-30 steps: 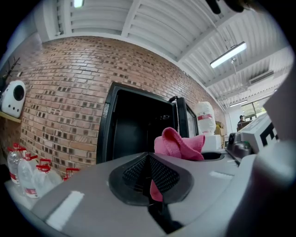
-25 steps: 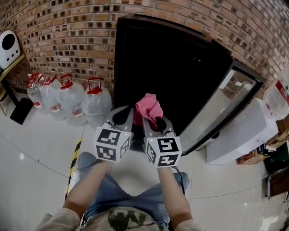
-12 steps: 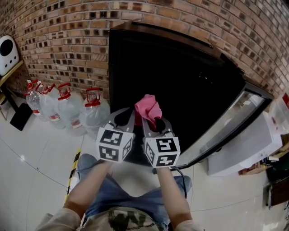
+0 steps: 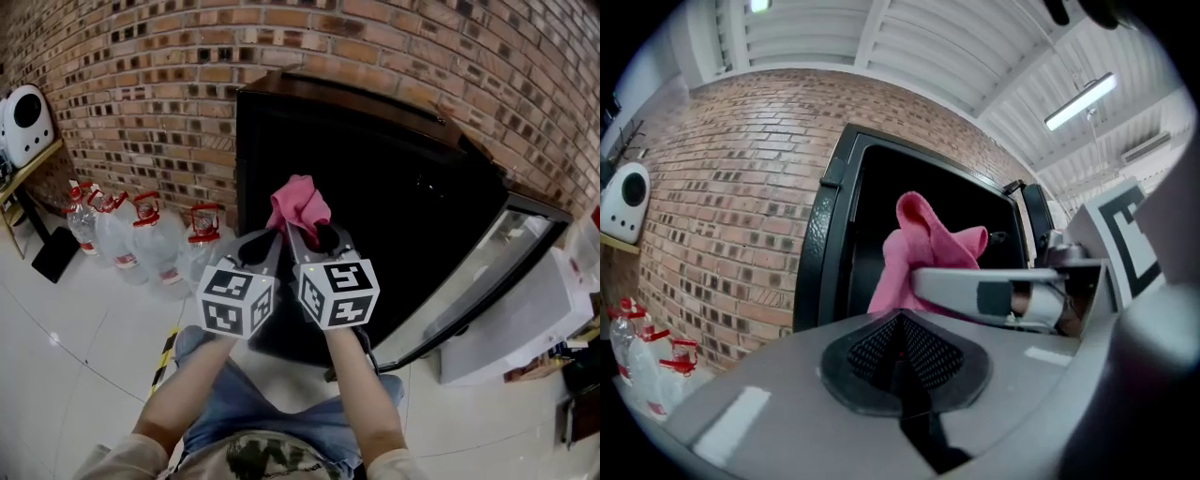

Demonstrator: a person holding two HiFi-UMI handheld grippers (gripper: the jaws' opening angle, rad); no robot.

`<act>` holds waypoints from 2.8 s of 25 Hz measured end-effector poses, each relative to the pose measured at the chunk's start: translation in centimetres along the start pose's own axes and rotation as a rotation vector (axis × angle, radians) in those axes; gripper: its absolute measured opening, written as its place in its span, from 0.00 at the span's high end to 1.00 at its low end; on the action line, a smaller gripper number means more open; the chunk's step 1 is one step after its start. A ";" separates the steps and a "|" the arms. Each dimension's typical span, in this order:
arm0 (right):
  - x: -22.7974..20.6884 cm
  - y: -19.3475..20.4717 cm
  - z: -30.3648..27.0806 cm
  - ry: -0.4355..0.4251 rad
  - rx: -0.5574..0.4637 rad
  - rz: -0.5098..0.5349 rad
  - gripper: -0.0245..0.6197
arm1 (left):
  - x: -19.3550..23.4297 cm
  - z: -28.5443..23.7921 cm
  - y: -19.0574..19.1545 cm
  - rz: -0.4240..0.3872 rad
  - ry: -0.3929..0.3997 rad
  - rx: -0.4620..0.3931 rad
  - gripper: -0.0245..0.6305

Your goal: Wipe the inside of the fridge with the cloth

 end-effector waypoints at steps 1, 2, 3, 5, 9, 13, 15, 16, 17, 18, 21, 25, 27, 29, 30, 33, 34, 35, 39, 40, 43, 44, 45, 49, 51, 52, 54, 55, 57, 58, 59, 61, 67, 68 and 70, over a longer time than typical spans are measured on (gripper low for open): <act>0.2 -0.7 -0.6 -0.015 -0.010 -0.007 0.80 | 0.1 0.2 -0.5 -0.002 -0.003 0.001 0.97; 0.4 -1.3 -1.2 -0.026 -0.017 -0.014 0.80 | 0.2 0.3 -1.0 -0.004 -0.005 0.001 0.97; 0.5 -1.8 -1.6 -0.036 -0.023 -0.022 0.80 | 0.3 0.5 -1.5 -0.005 -0.009 0.000 0.97; 0.6 -2.6 -2.3 -0.050 -0.034 -0.039 0.80 | 0.3 0.9 -2.4 -0.009 -0.014 -0.005 0.97; 0.3 -3.7 -3.2 -0.054 -0.043 -0.024 0.80 | -0.3 1.4 -3.1 -0.020 -0.002 -0.003 0.97; -1.0 -4.1 -5.4 -0.036 -0.042 0.002 0.80 | -0.2 1.0 -3.5 -0.028 0.015 -0.005 0.97; -2.0 -3.9 -6.7 -0.020 -0.042 0.009 0.80 | 0.0 0.7 -3.6 -0.029 0.021 -0.012 0.97; -2.5 -3.7 -7.5 -0.009 -0.039 0.012 0.80 | 0.1 0.6 -3.5 -0.029 0.025 -0.015 0.97; -3.2 -3.5 -8.2 0.005 -0.034 0.013 0.80 | 0.2 0.4 -3.5 -0.030 0.029 -0.019 0.97; -3.8 -3.2 -9.0 0.020 -0.031 0.014 0.80 | 0.3 0.2 -3.5 -0.030 0.033 -0.024 0.97; -5.7 -2.6 -11.4 0.061 -0.027 0.020 0.80 | 0.7 -0.9 -3.5 -0.026 0.041 -0.041 0.97; -7.8 -1.6 -14.0 0.109 -0.021 0.019 0.80 | 1.1 -2.3 -3.4 0.000 0.046 -0.061 0.97; -8.8 -1.2 -15.3 0.129 -0.012 0.024 0.80 | 1.2 -2.9 -3.4 0.007 0.054 -0.072 0.97; -9.9 -0.7 -16.5 0.149 -0.004 0.025 0.80 | 1.2 -3.4 -3.4 0.005 0.068 -0.081 0.97; -10.5 -0.4 -17.1 0.160 0.001 0.019 0.80 | 1.1 -3.6 -3.4 0.004 0.076 -0.084 0.97; -12.3 0.7 -18.8 0.197 0.016 -0.004 0.80 | 1.2 -4.1 -3.3 0.007 0.094 -0.092 0.97; -12.8 0.8 -19.3 0.211 0.021 -0.003 0.80 | 1.2 -4.2 -3.3 0.008 0.097 -0.094 0.97; -13.2 1.0 -19.7 0.223 0.024 0.002 0.80 | 1.3 -4.3 -3.3 0.010 0.101 -0.096 0.97; -13.9 1.4 -20.8 0.251 0.038 0.061 0.80 | 1.5 -4.7 -3.0 0.012 0.122 -0.095 0.97; -14.1 1.5 -21.0 0.255 0.041 0.069 0.80 | 1.5 -4.9 -2.9 0.013 0.125 -0.093 0.97; -14.6 1.9 -21.3 0.279 0.049 0.048 0.80 | 1.4 -5.3 -2.7 0.013 0.133 -0.093 0.97; -14.8 2.0 -21.2 0.294 0.052 0.039 0.80 | 1.3 -5.4 -2.6 0.011 0.135 -0.095 0.97; -15.0 2.1 -21.1 0.305 0.052 0.039 0.80 | 1.3 -5.5 -2.6 0.009 0.138 -0.097 0.97; -17.0 1.9 -19.6 0.366 0.068 0.079 0.80 | 0.8 -5.8 -2.5 0.015 0.154 -0.102 0.97; -18.2 1.7 -18.6 0.384 0.069 0.107 0.80 | 0.4 -6.0 -2.4 0.020 0.162 -0.099 0.97; -18.7 1.6 -18.0 0.392 0.070 0.112 0.80 | 0.3 -6.2 -2.3 0.021 0.164 -0.096 0.97; -19.9 1.7 -17.1 0.417 0.073 0.110 0.80 | 0.0 -6.4 -2.1 0.025 0.170 -0.094 0.97; -20.4 1.8 -16.6 0.431 0.078 0.119 0.80 | -0.1 -6.5 -2.1 0.025 0.174 -0.094 0.97; -21.6 2.0 -15.6 0.467 0.097 0.139 0.80 | -0.4 -6.7 -1.9 0.025 0.182 -0.092 0.97; -22.3 2.1 -15.1 0.491 0.106 0.141 0.80 | -0.5 -6.8 -1.8 0.025 0.186 -0.090 0.97; -22.8 2.2 -14.6 0.513 0.109 0.140 0.80 | -0.6 -6.9 -1.8 0.026 0.189 -0.087 0.97; -23.7 2.2 -13.6 0.553 0.110 0.119 0.80 | -0.8 -7.0 -1.6 0.031 0.191 -0.082 0.97; -25.4 2.2 -11.7 0.616 0.088 0.082 0.80 | -1.6 -7.6 -1.3 0.031 0.206 -0.076 0.97; -25.4 2.1 -11.4 0.619 0.085 0.071 0.80 | -1.8 -7.6 -1.3 0.031 0.210 -0.075 0.97; -25.5 2.0 -10.8 0.630 0.089 0.057 0.80 | -2.0 -7.7 -1.3 0.029 0.212 -0.072 0.97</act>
Point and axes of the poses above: the fingertips, and each gripper's own axes: z backward along the fingers, x to its left, y out of its underside, the point moved 10 cm from there along z, backward along the fingers, and after that the axes turned 8 degrees about -x, right-handed, at the moved point
